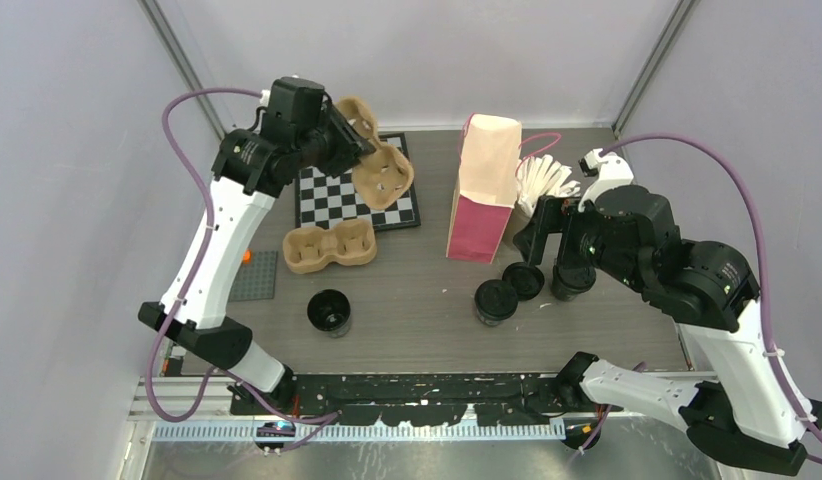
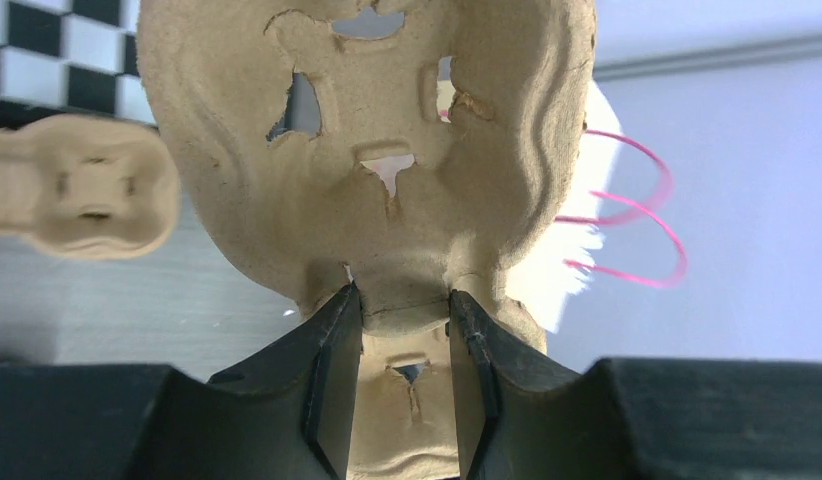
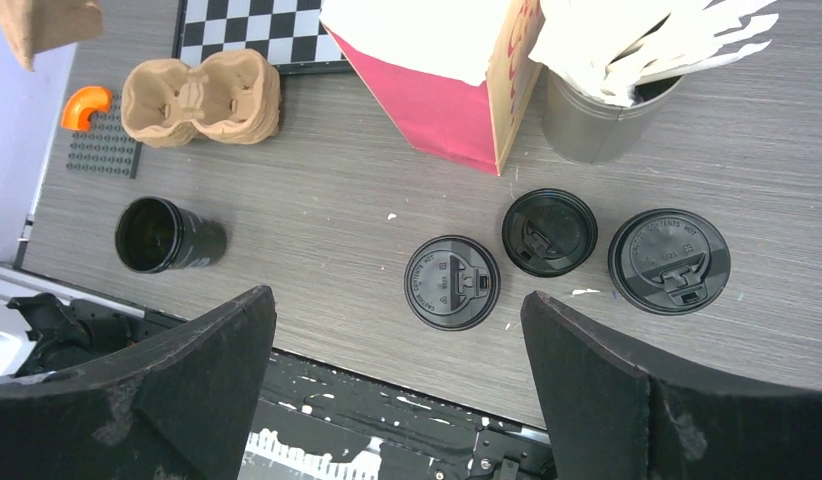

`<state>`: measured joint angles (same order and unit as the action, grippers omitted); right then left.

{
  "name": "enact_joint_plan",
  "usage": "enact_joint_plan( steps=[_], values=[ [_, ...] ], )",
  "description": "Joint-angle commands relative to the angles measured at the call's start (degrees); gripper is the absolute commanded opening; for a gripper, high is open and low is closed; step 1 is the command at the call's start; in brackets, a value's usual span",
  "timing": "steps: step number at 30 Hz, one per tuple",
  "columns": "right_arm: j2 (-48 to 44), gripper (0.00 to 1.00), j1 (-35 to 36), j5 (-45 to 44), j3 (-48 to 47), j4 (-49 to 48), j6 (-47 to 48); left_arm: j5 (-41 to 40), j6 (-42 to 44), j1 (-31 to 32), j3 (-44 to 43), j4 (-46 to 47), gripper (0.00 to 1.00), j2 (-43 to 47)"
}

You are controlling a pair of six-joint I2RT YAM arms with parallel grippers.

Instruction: Pack the takeout coffee

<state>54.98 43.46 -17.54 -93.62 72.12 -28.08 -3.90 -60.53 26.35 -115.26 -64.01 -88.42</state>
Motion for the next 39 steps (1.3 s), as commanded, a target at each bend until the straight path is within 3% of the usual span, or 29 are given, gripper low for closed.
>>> enact_joint_plan(
  steps=[1,10,16,26,30,33,39],
  values=[
    [0.2,0.97,0.2,-2.1,-2.7,1.2,1.1,2.3,6.0,4.5,-6.0,6.9,0.34,-1.2],
    [-0.3,0.97,0.2,-6.7,-3.1,4.1,-0.7,8.4,10.2,13.8,-16.8,10.9,0.32,-9.8],
    [-0.4,0.97,0.1,-8.2,-2.5,4.1,-3.5,7.5,15.0,19.3,-22.0,12.8,0.32,-14.2],
    [-1.0,0.95,0.2,-7.4,-1.0,3.3,-12.9,14.4,18.5,20.3,-22.1,22.1,0.33,-17.8],
    [-2.0,0.95,0.2,-8.5,-0.1,2.8,-13.0,13.4,21.6,20.3,-22.1,25.3,0.33,-19.1],
    [0.6,0.95,0.2,-14.6,-2.7,8.4,-17.8,12.6,23.2,20.3,-22.1,27.0,0.33,-19.8],
    [1.5,0.93,0.2,-12.1,-2.1,5.7,-20.3,11.2,27.0,20.3,-22.2,27.8,0.32,-21.9]
  ],
)
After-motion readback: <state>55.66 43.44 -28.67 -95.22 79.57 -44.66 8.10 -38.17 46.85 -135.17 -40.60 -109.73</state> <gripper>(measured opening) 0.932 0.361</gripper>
